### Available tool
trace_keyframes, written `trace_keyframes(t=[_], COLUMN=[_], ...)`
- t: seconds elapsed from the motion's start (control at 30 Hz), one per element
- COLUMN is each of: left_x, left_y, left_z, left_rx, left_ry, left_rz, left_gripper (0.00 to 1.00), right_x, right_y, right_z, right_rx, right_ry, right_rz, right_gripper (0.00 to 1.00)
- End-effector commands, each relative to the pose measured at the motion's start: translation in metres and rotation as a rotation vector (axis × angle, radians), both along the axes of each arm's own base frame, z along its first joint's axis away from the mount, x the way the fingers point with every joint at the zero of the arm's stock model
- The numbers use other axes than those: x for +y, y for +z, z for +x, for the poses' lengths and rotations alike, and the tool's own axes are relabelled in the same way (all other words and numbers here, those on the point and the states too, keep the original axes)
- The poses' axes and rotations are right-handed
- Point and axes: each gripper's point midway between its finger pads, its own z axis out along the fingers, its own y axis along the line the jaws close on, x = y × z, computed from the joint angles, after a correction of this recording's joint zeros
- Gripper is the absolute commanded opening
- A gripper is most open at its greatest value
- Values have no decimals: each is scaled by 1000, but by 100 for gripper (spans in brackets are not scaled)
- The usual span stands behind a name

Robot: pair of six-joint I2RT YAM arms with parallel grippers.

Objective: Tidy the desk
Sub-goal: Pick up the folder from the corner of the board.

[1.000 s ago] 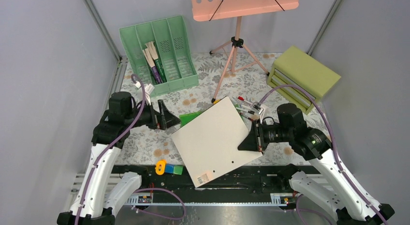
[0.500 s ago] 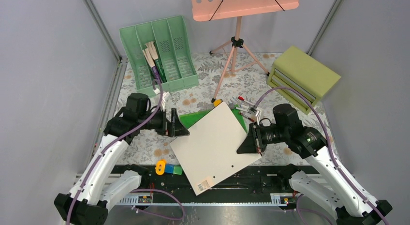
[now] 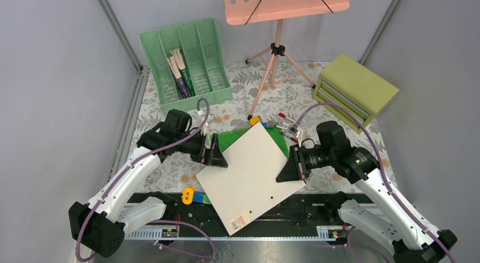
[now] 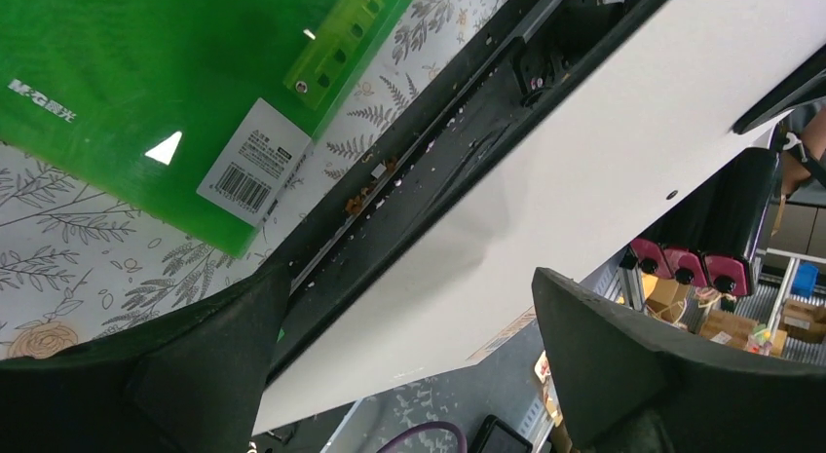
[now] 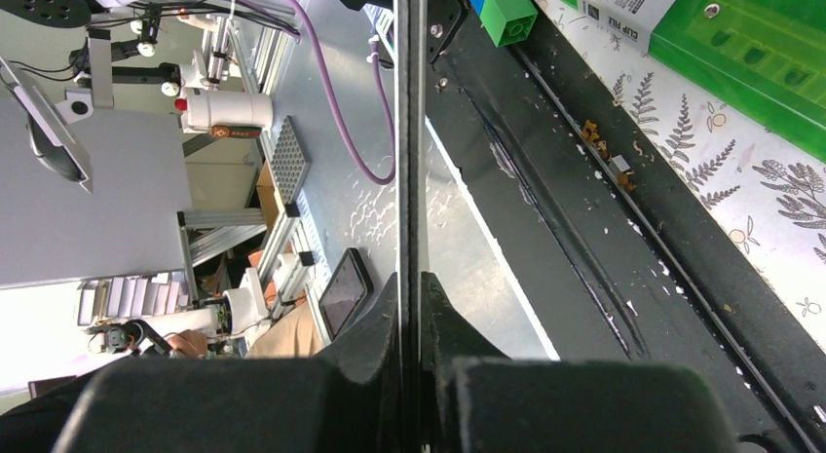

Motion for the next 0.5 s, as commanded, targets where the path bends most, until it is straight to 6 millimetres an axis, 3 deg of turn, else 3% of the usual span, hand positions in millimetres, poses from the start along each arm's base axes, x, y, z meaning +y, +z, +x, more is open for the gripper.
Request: trace_keyframes(t=[0.0, 0.27, 0.47], left_x=[-7, -7, 24], left_y=[0, 0, 1], left_z=[-3, -1, 30], left_rx=[-18, -42, -201], left_ry=[-60, -54, 153], left_rz=[-23, -3, 176], left_gripper=[97, 94, 95], right_x=[8, 9, 6], right_y=[22, 22, 22], right_z=[-6, -2, 6], right_rx=[-31, -43, -81], right_ry=[69, 40, -15], right_rz=[105, 105, 87], right_gripper=[0, 0, 0])
